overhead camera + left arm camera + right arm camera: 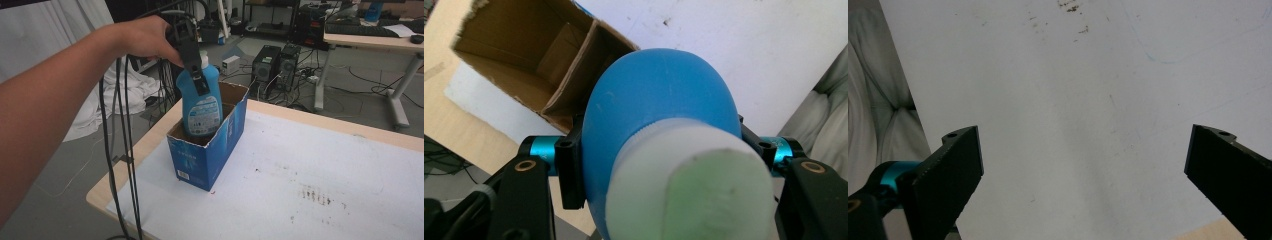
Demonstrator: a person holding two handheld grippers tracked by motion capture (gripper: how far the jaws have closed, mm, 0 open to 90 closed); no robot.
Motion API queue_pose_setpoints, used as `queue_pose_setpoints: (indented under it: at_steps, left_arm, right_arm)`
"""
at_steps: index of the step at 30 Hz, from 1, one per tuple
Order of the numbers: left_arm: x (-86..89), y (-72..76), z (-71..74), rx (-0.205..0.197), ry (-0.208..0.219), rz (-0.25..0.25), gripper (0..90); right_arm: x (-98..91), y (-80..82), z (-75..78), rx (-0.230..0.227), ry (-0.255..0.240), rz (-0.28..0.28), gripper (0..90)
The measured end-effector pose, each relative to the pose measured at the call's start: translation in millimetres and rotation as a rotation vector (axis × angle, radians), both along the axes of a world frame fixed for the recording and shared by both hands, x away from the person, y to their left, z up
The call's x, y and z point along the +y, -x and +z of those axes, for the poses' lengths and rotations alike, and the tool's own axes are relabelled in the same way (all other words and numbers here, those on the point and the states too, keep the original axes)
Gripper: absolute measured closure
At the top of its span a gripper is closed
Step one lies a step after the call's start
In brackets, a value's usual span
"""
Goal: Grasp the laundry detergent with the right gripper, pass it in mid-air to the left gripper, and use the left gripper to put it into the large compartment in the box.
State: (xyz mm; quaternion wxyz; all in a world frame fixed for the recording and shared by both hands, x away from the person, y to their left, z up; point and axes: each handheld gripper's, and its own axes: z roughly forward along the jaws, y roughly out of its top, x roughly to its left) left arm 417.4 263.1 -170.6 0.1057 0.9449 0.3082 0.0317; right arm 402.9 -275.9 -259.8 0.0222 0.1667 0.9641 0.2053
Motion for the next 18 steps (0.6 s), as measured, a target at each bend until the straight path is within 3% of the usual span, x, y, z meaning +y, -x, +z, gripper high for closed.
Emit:
queue_pose_setpoints:
  at_steps: [18]
  left_arm:
    - [-6.1,-11.1,-72.2,0.042,-0.056,-0.044,37.9]
  right_arm:
    - [3.0,-3.4,-14.5,0.037,0.01,-0.016,1.6]
